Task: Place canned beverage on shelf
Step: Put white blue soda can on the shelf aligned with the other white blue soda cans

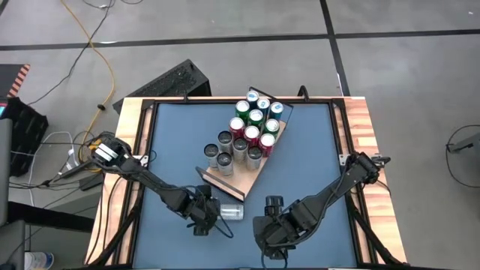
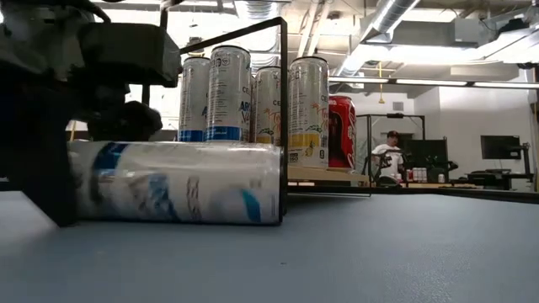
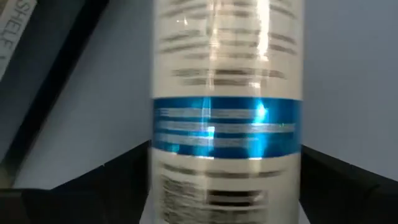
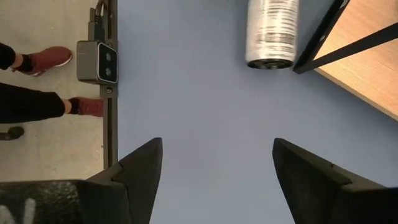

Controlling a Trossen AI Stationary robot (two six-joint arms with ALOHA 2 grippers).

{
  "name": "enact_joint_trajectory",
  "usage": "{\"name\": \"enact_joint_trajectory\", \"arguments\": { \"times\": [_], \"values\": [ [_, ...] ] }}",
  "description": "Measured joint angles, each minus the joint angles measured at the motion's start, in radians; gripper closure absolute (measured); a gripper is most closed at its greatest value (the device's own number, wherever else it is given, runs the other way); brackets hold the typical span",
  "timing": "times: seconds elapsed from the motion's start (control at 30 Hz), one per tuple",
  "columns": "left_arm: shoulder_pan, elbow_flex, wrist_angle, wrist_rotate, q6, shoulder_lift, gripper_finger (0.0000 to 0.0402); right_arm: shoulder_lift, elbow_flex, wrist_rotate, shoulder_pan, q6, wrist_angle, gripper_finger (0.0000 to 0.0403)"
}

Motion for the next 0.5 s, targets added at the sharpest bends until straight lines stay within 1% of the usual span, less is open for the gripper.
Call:
{"name": "enact_joint_trajectory", "arguments": {
  "times": [0.1, 0.23, 0.5],
  "values": [
    [-0.003, 0.004, 0.009, 0.028, -0.023, 0.01, 0.0098, 0.0, 0.0, -0.002, 0.003, 0.004, 0.002, 0.0112],
    [-0.026, 0.002, 0.009, 0.015, -0.056, 0.0, 0.0162, 0.0, 0.0, -0.002, 0.009, 0.029, 0.005, 0.0112],
    [-0.046, 0.0, 0.03, 0.03, -0.116, -0.012, 0.0163, 0.0, 0.0, -0.002, 0.009, 0.048, 0.041, 0.0112]
  ]
}}
